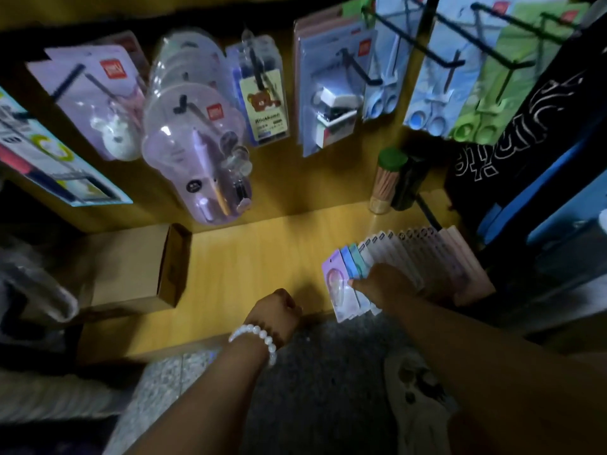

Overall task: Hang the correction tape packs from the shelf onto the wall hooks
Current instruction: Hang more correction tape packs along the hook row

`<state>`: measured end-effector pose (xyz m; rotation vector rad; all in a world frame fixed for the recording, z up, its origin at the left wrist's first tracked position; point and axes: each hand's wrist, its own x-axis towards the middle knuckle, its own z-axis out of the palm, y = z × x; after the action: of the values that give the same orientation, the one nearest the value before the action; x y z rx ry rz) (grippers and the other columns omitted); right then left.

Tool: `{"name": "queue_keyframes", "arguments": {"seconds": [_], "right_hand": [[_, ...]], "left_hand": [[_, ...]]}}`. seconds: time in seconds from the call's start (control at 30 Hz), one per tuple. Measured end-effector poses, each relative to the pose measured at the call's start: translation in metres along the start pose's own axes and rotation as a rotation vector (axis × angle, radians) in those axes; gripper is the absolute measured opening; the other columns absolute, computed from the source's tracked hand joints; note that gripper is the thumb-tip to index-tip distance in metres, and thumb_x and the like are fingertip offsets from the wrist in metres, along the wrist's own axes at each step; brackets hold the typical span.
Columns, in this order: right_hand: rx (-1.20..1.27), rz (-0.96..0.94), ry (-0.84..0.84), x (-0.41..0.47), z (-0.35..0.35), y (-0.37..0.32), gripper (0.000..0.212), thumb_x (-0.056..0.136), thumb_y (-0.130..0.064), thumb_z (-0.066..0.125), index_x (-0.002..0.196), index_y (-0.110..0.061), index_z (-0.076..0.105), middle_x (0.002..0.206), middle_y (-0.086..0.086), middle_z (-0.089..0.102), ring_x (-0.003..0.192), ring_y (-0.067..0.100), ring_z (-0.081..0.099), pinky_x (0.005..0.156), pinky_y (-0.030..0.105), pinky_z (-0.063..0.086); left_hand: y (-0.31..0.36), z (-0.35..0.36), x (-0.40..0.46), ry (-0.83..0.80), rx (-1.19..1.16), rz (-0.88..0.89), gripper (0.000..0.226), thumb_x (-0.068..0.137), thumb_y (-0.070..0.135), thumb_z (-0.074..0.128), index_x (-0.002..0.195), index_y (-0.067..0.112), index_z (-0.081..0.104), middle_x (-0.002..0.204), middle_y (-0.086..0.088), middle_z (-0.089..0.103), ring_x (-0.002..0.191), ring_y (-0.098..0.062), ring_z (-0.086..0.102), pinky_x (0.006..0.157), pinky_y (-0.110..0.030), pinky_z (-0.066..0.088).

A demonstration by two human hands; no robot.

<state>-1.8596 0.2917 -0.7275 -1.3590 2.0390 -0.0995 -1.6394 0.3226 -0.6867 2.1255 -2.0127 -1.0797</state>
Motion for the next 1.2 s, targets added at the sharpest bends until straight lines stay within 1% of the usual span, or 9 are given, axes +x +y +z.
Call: {"name": "queue_keyframes", "arguments": {"seconds": [0.17, 0.3, 0.5, 0.57, 0.67, 0.77, 0.83, 1.0, 1.2], "right_hand": [[-0.121, 0.034, 0.041, 0.009, 0.029, -0.007, 0.059, 0.082, -0.05, 0.066, 0.124, -0.011, 0.056, 0.127, 0.01, 0.06, 0.118, 0.03, 0.056, 0.097, 0.036, 0.046], [-0.159, 0.082, -0.033, 0.015, 0.041, -0.011, 0.067, 0.088, -0.041, 0.063, 0.14, -0.005, 0.041, 0.145, 0.015, 0.043, 0.135, 0.033, 0.04, 0.112, 0.04, 0.033], [0.084, 0.058, -0.057, 0.021, 0.043, -0.009, 0.043, 0.072, -0.03, 0.081, 0.103, -0.004, 0.066, 0.105, 0.012, 0.068, 0.099, 0.029, 0.065, 0.087, 0.034, 0.053], [0.322, -0.009, -0.128, 0.017, 0.04, -0.011, 0.026, 0.071, -0.019, 0.083, 0.082, -0.003, 0.066, 0.077, 0.012, 0.065, 0.066, 0.021, 0.064, 0.06, 0.023, 0.051], [0.584, -0.056, -0.338, 0.003, 0.034, -0.018, 0.018, 0.075, -0.008, 0.078, 0.09, -0.002, 0.07, 0.067, 0.01, 0.06, 0.045, 0.011, 0.045, 0.037, 0.015, 0.032], [0.613, -0.137, -0.528, -0.012, 0.03, -0.023, 0.007, 0.08, -0.009, 0.074, 0.084, -0.007, 0.069, 0.053, 0.003, 0.055, 0.031, 0.005, 0.034, 0.034, 0.014, 0.022], [0.59, -0.153, -0.476, -0.015, 0.026, -0.024, 0.018, 0.084, -0.022, 0.071, 0.078, -0.006, 0.067, 0.045, -0.001, 0.054, 0.029, 0.006, 0.036, 0.034, 0.015, 0.024], [0.017, 0.076, 0.243, 0.005, 0.013, -0.007, 0.049, 0.091, -0.053, 0.049, 0.099, -0.008, 0.068, 0.096, 0.012, 0.069, 0.088, 0.027, 0.066, 0.075, 0.032, 0.049], [-0.198, 0.172, 0.252, 0.017, 0.028, 0.006, 0.04, 0.095, -0.035, 0.051, 0.121, -0.006, 0.06, 0.127, 0.014, 0.06, 0.12, 0.031, 0.055, 0.097, 0.038, 0.045]], "left_hand": [[0.002, 0.006, 0.012, -0.019, 0.047, -0.055, 0.028, 0.097, 0.031, 0.05, 0.114, 0.011, 0.062, 0.112, -0.009, 0.069, 0.107, -0.024, 0.062, 0.087, -0.026, 0.043], [0.002, 0.01, 0.019, -0.063, 0.074, -0.11, 0.033, 0.098, 0.029, 0.048, 0.118, 0.008, 0.062, 0.117, -0.01, 0.068, 0.112, -0.025, 0.061, 0.095, -0.029, 0.045], [-0.014, 0.021, 0.027, -0.045, -0.148, -0.192, 0.032, 0.092, 0.037, 0.055, 0.111, 0.012, 0.06, 0.108, -0.012, 0.071, 0.102, -0.027, 0.065, 0.088, -0.032, 0.05], [-0.018, 0.023, 0.035, -0.04, -0.441, -0.302, 0.051, 0.085, 0.045, 0.064, 0.119, 0.008, 0.055, 0.107, -0.015, 0.07, 0.096, -0.029, 0.067, 0.083, -0.034, 0.054], [-0.023, 0.029, 0.039, -0.182, -1.081, -0.369, 0.101, 0.05, 0.057, 0.088, 0.123, -0.006, 0.059, 0.112, -0.022, 0.07, 0.092, -0.029, 0.068, 0.082, -0.035, 0.055], [-0.022, 0.03, 0.031, -0.267, -1.468, -0.289, 0.06, 0.079, 0.032, 0.075, 0.121, -0.008, 0.058, 0.114, -0.029, 0.068, 0.099, -0.039, 0.069, 0.084, -0.048, 0.058], [-0.026, 0.031, 0.031, -0.24, -1.532, -0.256, 0.054, 0.082, 0.016, 0.07, 0.127, -0.01, 0.054, 0.116, -0.03, 0.067, 0.099, -0.04, 0.069, 0.083, -0.05, 0.056], [-0.034, 0.032, 0.038, -0.15, -1.49, -0.283, 0.045, 0.077, 0.012, 0.071, 0.119, -0.002, 0.062, 0.112, -0.025, 0.068, 0.09, -0.035, 0.069, 0.09, -0.05, 0.053], [-0.039, 0.035, 0.042, -0.145, -1.464, -0.325, 0.04, 0.081, 0.008, 0.072, 0.119, -0.003, 0.063, 0.114, -0.026, 0.068, 0.101, -0.04, 0.065, 0.098, -0.058, 0.049]]}}
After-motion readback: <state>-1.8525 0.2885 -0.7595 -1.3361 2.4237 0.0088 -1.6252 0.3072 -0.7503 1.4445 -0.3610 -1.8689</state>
